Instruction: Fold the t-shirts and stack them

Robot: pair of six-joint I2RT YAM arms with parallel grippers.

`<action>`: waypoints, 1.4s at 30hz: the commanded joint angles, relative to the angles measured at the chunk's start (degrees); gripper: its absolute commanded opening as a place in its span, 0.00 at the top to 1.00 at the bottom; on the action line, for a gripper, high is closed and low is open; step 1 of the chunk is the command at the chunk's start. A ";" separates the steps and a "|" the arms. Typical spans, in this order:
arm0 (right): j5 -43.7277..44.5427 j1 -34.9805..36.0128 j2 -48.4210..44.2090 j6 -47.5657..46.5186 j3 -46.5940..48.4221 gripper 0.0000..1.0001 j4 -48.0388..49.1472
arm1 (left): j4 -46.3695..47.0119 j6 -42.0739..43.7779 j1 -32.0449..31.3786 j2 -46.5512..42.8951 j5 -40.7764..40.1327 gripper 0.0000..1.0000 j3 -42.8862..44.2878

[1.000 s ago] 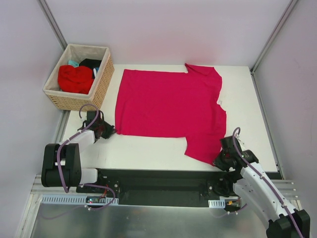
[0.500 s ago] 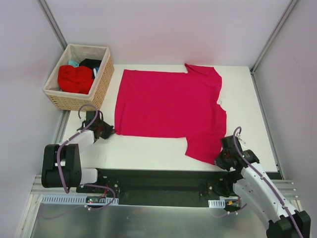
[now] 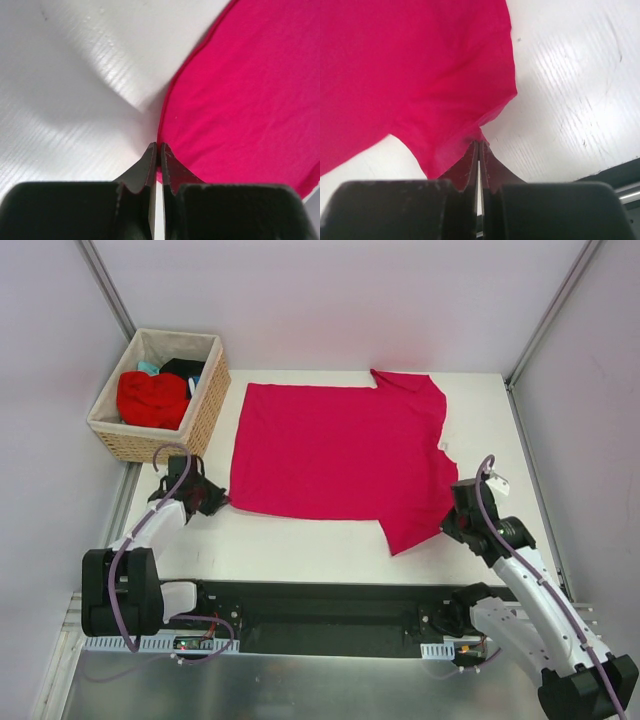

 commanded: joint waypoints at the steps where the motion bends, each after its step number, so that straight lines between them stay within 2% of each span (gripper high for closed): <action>1: 7.20 -0.01 2.60 -3.61 5.78 0.99 4.60 | -4.18 1.04 0.44 -3.22 -0.50 1.00 5.66; 15: 12.83 -2.30 12.53 -6.68 18.88 0.99 9.09 | -6.12 1.04 0.44 1.52 -0.94 1.00 17.79; 29: 11.17 -8.54 20.00 -7.65 24.59 0.99 12.61 | -6.20 1.12 0.44 12.59 -1.47 1.00 29.13; 42: 9.59 -10.21 32.83 -8.27 34.61 0.99 16.39 | -6.03 0.86 0.36 23.93 -0.76 1.00 38.88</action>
